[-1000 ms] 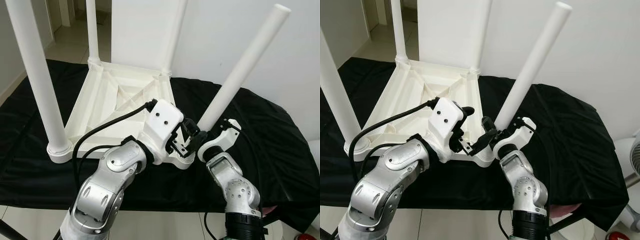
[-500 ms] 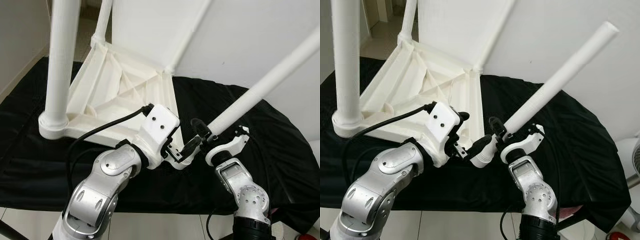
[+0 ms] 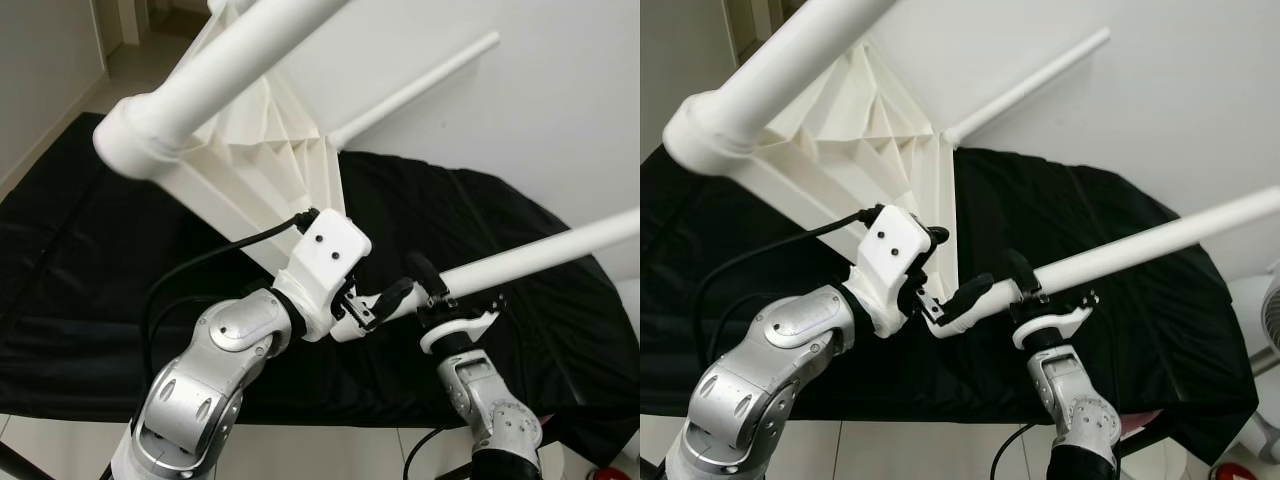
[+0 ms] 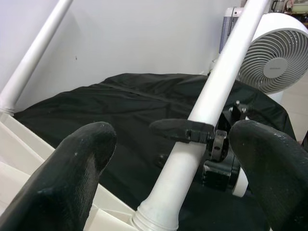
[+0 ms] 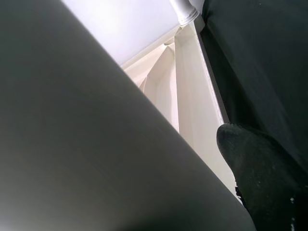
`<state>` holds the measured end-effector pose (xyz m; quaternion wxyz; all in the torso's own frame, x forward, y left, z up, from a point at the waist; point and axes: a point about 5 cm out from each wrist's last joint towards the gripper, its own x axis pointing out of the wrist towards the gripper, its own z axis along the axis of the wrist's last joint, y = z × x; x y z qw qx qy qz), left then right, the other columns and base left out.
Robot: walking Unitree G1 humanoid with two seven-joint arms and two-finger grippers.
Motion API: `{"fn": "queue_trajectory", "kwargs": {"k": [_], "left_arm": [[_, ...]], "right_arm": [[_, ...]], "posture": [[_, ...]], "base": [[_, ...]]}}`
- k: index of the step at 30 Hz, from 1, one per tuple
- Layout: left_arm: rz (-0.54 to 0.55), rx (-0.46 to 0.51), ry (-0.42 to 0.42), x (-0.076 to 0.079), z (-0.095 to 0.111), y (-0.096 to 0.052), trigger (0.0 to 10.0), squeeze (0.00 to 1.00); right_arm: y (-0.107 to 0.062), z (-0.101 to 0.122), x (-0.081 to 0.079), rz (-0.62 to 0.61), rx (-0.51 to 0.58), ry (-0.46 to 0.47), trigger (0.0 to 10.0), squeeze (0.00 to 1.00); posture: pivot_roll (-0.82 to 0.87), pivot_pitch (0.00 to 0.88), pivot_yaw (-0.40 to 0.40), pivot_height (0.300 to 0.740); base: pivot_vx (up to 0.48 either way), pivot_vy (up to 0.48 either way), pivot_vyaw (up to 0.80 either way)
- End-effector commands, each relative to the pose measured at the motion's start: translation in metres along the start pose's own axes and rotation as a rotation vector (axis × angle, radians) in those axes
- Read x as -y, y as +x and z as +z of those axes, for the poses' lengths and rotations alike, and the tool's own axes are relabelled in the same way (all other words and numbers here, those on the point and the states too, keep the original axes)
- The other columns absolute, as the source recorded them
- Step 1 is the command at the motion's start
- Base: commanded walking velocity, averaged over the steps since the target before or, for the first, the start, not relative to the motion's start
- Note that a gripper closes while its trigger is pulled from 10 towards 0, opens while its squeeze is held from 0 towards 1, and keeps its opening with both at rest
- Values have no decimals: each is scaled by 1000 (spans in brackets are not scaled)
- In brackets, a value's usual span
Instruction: Building children table
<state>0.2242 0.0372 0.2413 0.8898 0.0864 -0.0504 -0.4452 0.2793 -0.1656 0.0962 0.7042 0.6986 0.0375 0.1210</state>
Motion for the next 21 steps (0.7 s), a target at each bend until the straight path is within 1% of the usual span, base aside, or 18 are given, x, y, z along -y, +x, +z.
{"fn": "queue_trajectory", "kwargs": {"k": [1, 2, 5, 6, 8, 11, 12, 13, 14, 15, 17, 19, 21], "left_arm": [[34, 12, 5, 2, 4, 1, 10000, 0], [33, 14, 5, 2, 5, 1, 10000, 0], [33, 14, 5, 2, 5, 1, 10000, 0], [26, 13, 6, 3, 5, 1, 10000, 0], [-29, -74, -2, 8, -13, -2, 10000, 0], [-29, -74, -2, 8, -13, -2, 10000, 0], [-42, -127, -1, 9, -23, -5, 10000, 0], [-56, -179, -10, 10, -33, -8, 10000, 0], [-62, -206, -15, 10, -38, -9, 10000, 0], [-62, -206, -15, 10, -38, -9, 10000, 0], [-72, -242, -13, 11, -45, -13, 10000, 0], [-72, -242, -13, 11, -45, -13, 10000, 0], [-79, -320, 33, 5, -59, -23, 10000, 0]], "right_arm": [[-3, -14, 25, -81, -17, 136, 10000, 0], [-2, -13, 26, -68, -6, 179, 10000, 0], [-2, -13, 26, -68, -6, 179, 10000, 0], [-1, -14, 29, -70, -21, 186, 10000, 0], [2, -16, 37, -87, -30, 202, 10000, 0], [2, -16, 37, -87, -30, 202, 10000, 0], [4, -17, 40, -89, -36, 209, 10000, 0], [5, -18, 40, -74, -38, 235, 10000, 0], [6, -19, 39, -61, -40, 253, 10000, 0], [6, -19, 39, -61, -40, 253, 10000, 0], [8, -21, 40, -45, -57, 274, 10000, 0], [8, -21, 40, -45, -57, 274, 10000, 0], [11, -22, 42, -19, -58, 305, 10000, 0]], "posture": [[39, 0, -135, 740], [42, 0, -135, 740], [42, 0, -135, 740], [49, 0, -137, 740], [56, 0, -135, 740], [56, 0, -135, 740], [59, 0, -135, 740], [58, 0, -135, 740], [58, 0, -135, 740], [58, 0, -135, 740], [58, 0, -131, 740], [58, 0, -131, 740], [68, 0, -122, 740]], "base": [[0, 0, 0], [0, 0, 0], [0, 0, 0], [0, 0, 0], [0, 0, 0], [0, 0, 0], [0, 0, 0], [0, 0, 0], [0, 0, 0], [0, 0, 0], [0, 0, 0], [0, 0, 0], [0, 0, 0]]}}
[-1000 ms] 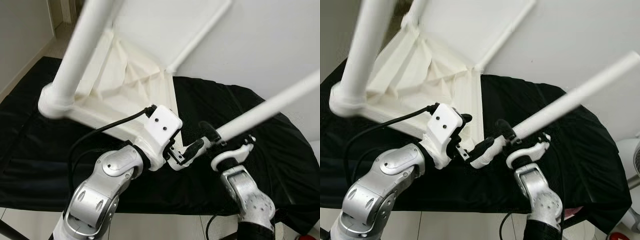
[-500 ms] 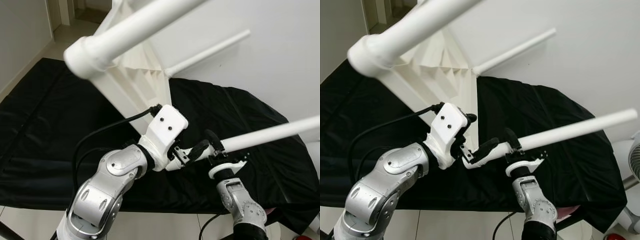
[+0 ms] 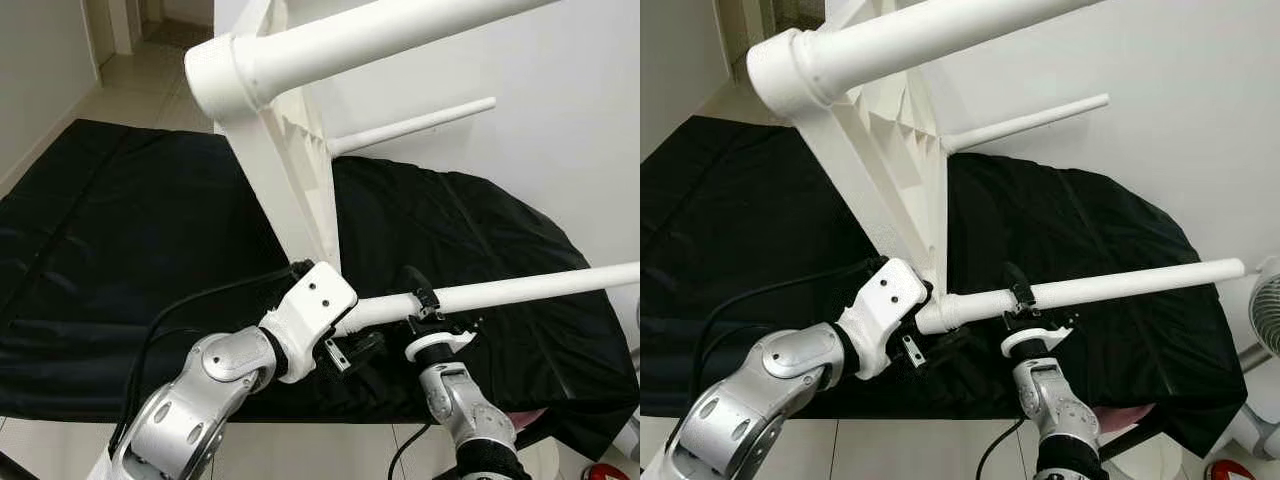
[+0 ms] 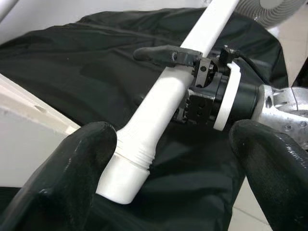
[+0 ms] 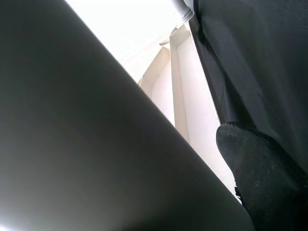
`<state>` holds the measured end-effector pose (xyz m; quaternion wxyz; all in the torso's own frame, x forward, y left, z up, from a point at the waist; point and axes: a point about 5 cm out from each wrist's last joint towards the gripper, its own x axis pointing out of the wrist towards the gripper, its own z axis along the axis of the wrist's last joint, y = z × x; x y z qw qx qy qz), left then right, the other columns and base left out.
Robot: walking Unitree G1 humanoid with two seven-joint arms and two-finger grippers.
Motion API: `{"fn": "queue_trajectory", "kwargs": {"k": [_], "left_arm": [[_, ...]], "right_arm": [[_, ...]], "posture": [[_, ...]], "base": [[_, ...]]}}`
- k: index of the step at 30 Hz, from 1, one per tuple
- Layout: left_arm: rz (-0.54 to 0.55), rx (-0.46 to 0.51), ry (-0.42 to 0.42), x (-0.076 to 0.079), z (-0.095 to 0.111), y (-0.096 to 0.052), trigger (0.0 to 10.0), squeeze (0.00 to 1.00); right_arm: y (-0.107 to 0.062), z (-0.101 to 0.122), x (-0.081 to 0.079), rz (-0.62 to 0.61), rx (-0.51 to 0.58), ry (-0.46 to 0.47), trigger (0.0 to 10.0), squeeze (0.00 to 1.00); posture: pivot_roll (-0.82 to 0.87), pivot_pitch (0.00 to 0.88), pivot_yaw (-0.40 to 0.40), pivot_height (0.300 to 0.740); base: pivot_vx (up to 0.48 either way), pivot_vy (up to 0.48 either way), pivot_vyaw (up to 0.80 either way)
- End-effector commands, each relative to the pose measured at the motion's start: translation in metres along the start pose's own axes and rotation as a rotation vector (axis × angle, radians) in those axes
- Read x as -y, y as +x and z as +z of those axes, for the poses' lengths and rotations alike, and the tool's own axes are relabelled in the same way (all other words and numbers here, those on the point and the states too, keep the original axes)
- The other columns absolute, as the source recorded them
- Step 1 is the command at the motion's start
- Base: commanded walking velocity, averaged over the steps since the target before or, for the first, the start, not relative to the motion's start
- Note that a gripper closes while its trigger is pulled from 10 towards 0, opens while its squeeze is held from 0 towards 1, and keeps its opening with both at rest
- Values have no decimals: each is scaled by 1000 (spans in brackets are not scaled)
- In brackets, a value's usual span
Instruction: Building children table
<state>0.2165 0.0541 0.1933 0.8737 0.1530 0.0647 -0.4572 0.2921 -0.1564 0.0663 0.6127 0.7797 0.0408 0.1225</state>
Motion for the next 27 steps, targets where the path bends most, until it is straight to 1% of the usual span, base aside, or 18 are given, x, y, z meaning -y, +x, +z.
{"fn": "queue_trajectory", "kwargs": {"k": [1, 2, 6, 9, 12, 14, 15, 16, 17, 20, 21, 22, 24, 25, 26, 27], "left_arm": [[-15, -59, 15, 0, -12, -1, 10000, 0], [-15, -82, 25, -2, -17, -3, 10000, 0], [-8, -105, 26, -4, -21, -6, 10000, 0], [-3, -118, 26, -3, -24, -6, 10000, 0], [-1, -125, 27, -2, -26, -7, 10000, 0], [-1, -125, 27, -2, -26, -7, 10000, 0], [1, -128, 27, -3, -27, -7, 10000, 0], [2, -129, 27, -3, -27, -7, 10000, 0], [2, -130, 26, -3, -27, -7, 10000, 0], [2, -130, 26, -3, -27, -7, 10000, 0], [2, -130, 25, -3, -27, -7, 10000, 0], [1, -131, 27, -3, -28, -7, 10000, 0], [1, -131, 27, -3, -28, -7, 10000, 0], [2, -132, 27, -4, -28, -7, 10000, 0], [2, -132, 27, -4, -28, -7, 10000, 0], [18, -136, 34, -7, -30, -7, 10000, 0]], "right_arm": [[0, -13, 15, -52, -57, 63, 10000, 0], [0, -12, 16, -41, -59, 72, 10000, 0], [-2, -7, 18, -26, -31, 85, 10000, 0], [-6, 0, 25, -63, 21, 104, 10000, 0], [-7, 4, 27, -72, 48, 105, 10000, 0], [-7, 4, 27, -72, 48, 105, 10000, 0], [-7, 5, 30, -96, 59, 105, 10000, 0], [-8, 7, 37, -169, 84, 76, 10000, 0], [-8, 9, 39, -185, 102, 44, 10000, 0], [-8, 9, 39, -185, 102, 44, 10000, 0], [-9, 10, 40, -190, 113, 21, 10000, 0], [-8, 10, 42, -209, 113, -23, 10000, 0], [-8, 10, 42, -209, 113, -23, 10000, 0], [-6, 9, 42, -221, 110, -58, 10000, 0], [-6, 9, 42, -221, 110, -58, 10000, 0], [-3, 9, 43, -242, 112, -88, 10000, 0]], "posture": [[68, 0, -122, 740], [70, 0, -122, 740], [75, 0, -118, 740], [79, 0, -118, 740], [80, 0, -116, 740], [80, 0, -116, 740], [80, 0, -113, 740], [79, 0, -113, 740], [80, 0, -109, 740], [80, 0, -109, 740], [80, 0, -109, 740], [80, 0, -106, 740], [80, 0, -106, 740], [80, 0, -106, 740], [80, 0, -106, 740], [78, 0, -105, 740]], "base": [[0, 0, 0], [0, 0, 0], [0, 0, 0], [0, 0, 0], [0, 0, 0], [0, 0, 0], [0, 0, 0], [0, 0, 0], [0, 0, 0], [0, 0, 0], [0, 0, 0], [0, 0, 0], [0, 0, 0], [0, 0, 0], [0, 0, 0], [0, 0, 0]]}}
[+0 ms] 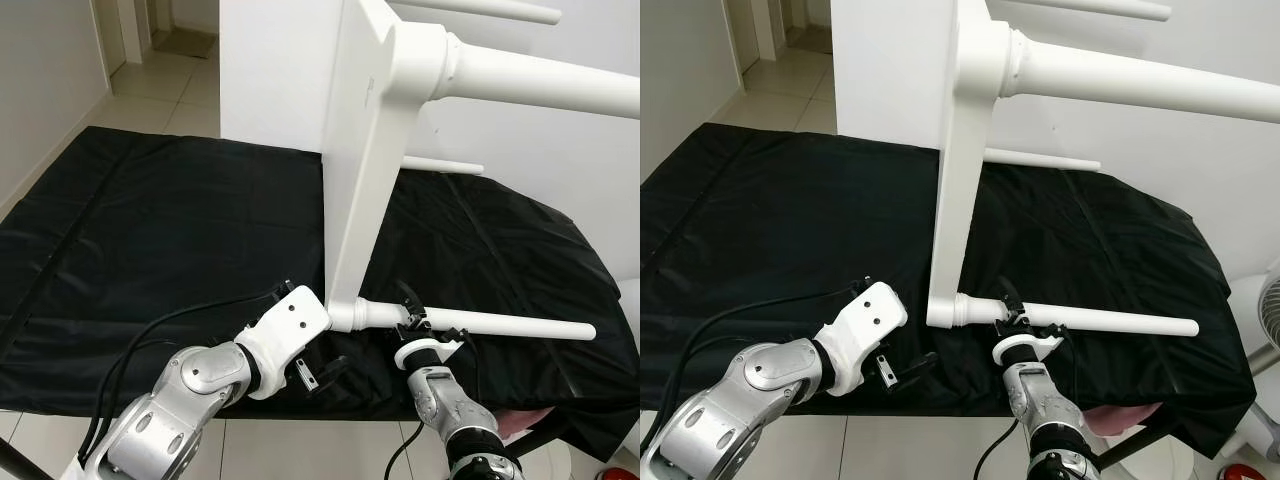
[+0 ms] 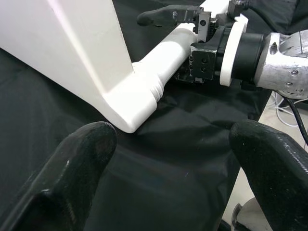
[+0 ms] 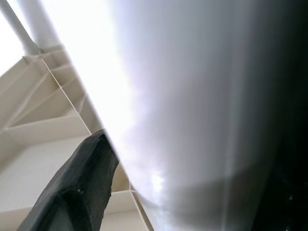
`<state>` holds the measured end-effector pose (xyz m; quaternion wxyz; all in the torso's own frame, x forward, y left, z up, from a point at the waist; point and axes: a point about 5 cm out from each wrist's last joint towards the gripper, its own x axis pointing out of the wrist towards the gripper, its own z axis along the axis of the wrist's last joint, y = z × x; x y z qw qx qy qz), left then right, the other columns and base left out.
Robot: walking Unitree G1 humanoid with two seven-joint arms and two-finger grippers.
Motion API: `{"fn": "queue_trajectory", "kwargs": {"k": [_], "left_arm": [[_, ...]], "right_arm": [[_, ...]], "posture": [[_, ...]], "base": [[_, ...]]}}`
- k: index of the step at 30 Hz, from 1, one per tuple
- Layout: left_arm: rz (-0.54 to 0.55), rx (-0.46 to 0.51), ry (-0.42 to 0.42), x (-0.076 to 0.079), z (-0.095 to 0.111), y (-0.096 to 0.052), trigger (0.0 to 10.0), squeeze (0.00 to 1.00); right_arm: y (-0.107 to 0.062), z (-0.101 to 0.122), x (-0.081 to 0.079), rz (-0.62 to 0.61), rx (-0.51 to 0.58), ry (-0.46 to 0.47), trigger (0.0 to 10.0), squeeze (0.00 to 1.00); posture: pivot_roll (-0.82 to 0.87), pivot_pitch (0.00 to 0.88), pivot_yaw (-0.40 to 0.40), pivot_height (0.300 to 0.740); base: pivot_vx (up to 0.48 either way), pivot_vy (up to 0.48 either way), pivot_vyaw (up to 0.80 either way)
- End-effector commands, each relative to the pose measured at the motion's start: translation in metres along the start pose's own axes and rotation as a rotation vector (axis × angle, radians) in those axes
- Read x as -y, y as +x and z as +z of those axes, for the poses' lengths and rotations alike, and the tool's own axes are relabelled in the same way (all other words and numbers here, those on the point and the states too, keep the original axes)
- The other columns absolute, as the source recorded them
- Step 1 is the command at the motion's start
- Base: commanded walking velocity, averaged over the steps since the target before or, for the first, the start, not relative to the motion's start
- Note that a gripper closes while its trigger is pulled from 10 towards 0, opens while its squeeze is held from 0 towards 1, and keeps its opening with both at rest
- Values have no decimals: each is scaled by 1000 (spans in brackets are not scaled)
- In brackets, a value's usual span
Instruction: Building children table
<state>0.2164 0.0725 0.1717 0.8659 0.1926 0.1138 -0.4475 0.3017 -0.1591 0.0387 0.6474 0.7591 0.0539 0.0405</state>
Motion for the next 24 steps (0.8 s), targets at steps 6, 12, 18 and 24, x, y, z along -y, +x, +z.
{"fn": "queue_trajectory", "kwargs": {"k": [6, 12, 18, 24], "left_arm": [[58, -15, 6, -7, -4, 4, 10000, 0], [130, 32, -64, -17, 3, 12, 10000, 0], [105, 58, -54, -15, 8, 17, 10000, 0], [86, 52, -36, -17, 9, 29, 10000, 0]], "right_arm": [[-2, -2, 13, -101, -6, -43, 10000, 0], [1, -4, 11, -97, -15, -66, 10000, 0], [2, -5, 12, -93, -16, -82, 10000, 0], [1, -5, 12, -89, -20, -114, 10000, 0]], "posture": [[78, 0, -105, 740], [83, 0, -118, 740], [82, 0, -115, 740], [69, 0, -109, 740]], "base": [[0, 0, 0], [0, 0, 0], [0, 0, 0], [0, 0, 0]]}}
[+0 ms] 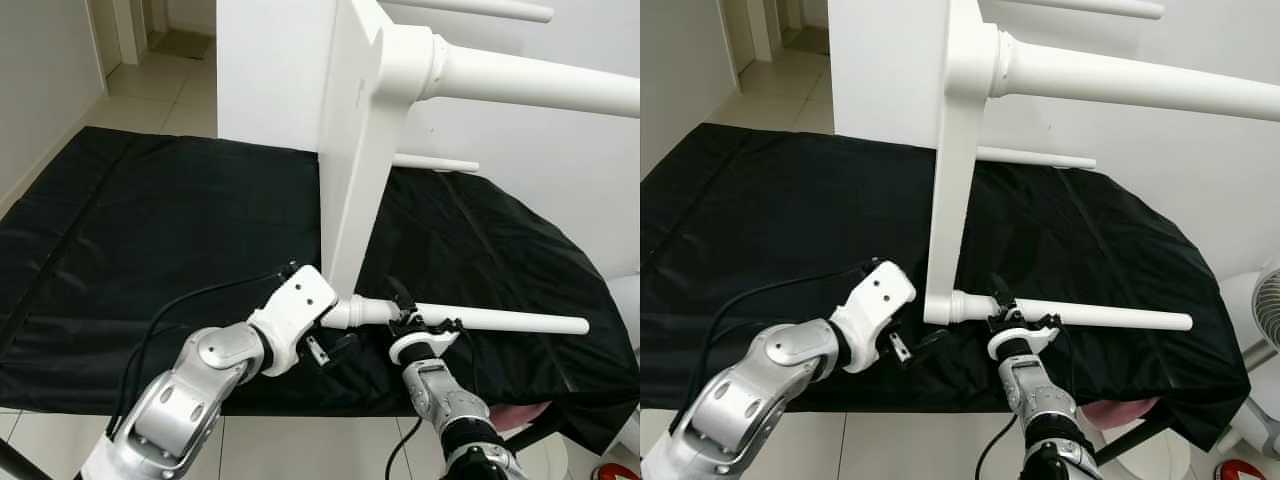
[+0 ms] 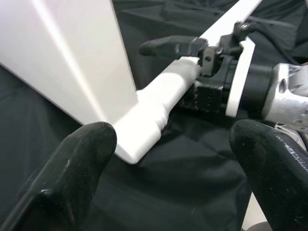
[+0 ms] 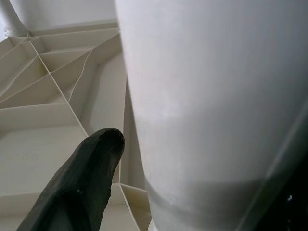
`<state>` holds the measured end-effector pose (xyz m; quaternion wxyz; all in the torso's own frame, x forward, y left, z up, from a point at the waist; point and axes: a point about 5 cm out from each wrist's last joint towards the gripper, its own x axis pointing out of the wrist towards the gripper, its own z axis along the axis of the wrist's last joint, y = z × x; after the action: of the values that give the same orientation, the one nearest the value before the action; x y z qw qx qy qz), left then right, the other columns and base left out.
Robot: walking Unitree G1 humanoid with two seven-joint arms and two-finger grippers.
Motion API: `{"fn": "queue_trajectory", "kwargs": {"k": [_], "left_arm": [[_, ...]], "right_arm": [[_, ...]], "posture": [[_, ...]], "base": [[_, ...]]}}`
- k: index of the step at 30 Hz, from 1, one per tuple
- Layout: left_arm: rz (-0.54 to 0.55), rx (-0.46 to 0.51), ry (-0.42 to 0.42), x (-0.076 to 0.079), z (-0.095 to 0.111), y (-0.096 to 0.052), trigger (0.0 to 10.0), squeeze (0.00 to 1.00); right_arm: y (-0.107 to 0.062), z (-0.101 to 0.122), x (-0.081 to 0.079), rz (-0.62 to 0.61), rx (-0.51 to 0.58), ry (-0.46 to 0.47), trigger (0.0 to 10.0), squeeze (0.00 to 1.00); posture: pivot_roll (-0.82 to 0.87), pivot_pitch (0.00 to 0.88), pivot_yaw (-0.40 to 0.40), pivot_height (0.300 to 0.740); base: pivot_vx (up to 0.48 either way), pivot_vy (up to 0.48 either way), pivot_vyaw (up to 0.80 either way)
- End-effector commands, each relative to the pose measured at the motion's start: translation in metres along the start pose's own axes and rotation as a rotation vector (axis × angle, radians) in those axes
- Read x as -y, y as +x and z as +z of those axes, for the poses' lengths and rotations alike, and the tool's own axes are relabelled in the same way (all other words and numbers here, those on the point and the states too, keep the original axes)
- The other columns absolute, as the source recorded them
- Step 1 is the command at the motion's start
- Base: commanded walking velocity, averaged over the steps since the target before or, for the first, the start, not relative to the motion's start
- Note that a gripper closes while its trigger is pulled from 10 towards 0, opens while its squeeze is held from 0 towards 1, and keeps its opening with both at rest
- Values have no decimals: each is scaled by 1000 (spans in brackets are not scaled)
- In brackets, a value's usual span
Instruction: Building children table
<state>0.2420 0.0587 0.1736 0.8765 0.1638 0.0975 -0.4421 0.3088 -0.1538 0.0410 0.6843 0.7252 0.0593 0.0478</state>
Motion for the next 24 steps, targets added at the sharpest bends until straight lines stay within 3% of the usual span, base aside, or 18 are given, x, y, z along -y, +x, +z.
{"fn": "queue_trajectory", "kwargs": {"k": [1, 10, 17, 24], "left_arm": [[67, -1, 7, -3, 1, 5, 10000, 0], [160, -64, -58, -25, 3, 30, 10000, 0], [261, -141, -43, -49, -2, 42, 10000, 0], [291, -143, -30, -65, 6, 52, 10000, 0]], "right_arm": [[-7, -2, 14, -83, -8, -13, 10000, 0], [-8, 1, 11, -65, -6, -46, 10000, 0], [-6, 0, 8, -43, 3, -61, 10000, 0], [-7, 1, 6, -20, 28, -73, 10000, 0]], "posture": [[69, 0, -109, 740], [44, 0, -95, 740], [4, 0, -60, 740], [-51, 0, -1, 740]], "base": [[0, 0, 0], [0, 0, 0], [0, 0, 0], [0, 0, 0]]}}
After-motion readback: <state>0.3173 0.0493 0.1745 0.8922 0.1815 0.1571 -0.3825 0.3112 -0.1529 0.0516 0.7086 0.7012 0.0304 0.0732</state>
